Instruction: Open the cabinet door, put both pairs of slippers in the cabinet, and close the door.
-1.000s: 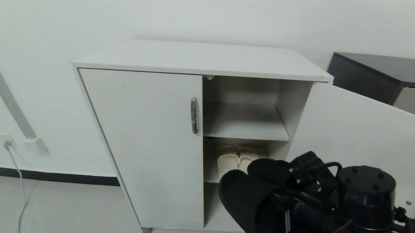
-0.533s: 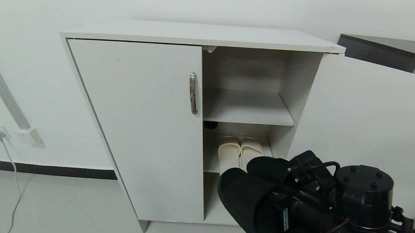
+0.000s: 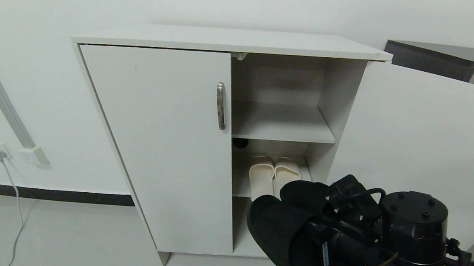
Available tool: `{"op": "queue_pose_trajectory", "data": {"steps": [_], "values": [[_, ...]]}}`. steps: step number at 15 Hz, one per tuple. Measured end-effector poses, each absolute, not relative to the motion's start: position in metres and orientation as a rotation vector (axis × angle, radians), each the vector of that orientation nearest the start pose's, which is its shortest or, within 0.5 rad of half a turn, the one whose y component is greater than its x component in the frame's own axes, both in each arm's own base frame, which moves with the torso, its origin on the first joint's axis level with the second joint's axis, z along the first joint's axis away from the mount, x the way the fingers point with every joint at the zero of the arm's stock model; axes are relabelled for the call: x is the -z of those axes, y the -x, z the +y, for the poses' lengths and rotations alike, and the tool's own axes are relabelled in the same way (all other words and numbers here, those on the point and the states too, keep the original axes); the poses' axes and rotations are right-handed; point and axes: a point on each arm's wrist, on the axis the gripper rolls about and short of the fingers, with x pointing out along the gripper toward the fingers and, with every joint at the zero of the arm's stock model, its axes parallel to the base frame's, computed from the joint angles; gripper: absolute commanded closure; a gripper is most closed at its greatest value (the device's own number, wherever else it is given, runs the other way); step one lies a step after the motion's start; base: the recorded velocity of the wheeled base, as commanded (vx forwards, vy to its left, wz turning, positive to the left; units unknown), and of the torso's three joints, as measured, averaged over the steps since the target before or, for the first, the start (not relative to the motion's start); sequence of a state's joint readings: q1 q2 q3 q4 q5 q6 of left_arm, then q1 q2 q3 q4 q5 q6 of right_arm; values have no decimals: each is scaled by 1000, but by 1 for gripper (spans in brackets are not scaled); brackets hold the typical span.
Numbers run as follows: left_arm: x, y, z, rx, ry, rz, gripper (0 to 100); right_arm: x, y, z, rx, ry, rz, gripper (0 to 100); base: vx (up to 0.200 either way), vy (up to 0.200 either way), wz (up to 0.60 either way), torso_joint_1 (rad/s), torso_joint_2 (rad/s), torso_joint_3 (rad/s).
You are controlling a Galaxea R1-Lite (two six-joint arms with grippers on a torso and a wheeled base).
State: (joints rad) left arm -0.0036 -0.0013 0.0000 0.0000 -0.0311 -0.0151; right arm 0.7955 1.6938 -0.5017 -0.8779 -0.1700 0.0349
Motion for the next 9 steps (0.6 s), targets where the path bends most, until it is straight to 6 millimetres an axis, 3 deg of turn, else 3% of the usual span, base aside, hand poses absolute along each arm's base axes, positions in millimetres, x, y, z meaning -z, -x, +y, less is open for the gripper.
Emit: {"op": "queue_pose_trajectory", "data": {"steps": [3,9], "values": [[-75,23,-1,34,16,-1,100,-132,-193,203,-557,89,256,100,0,0,0,1,22,15],[-75,23,-1,34,16,-1,100,-147,-216,270,-169,20,263,100,0,0,0,0,4,8]]}}
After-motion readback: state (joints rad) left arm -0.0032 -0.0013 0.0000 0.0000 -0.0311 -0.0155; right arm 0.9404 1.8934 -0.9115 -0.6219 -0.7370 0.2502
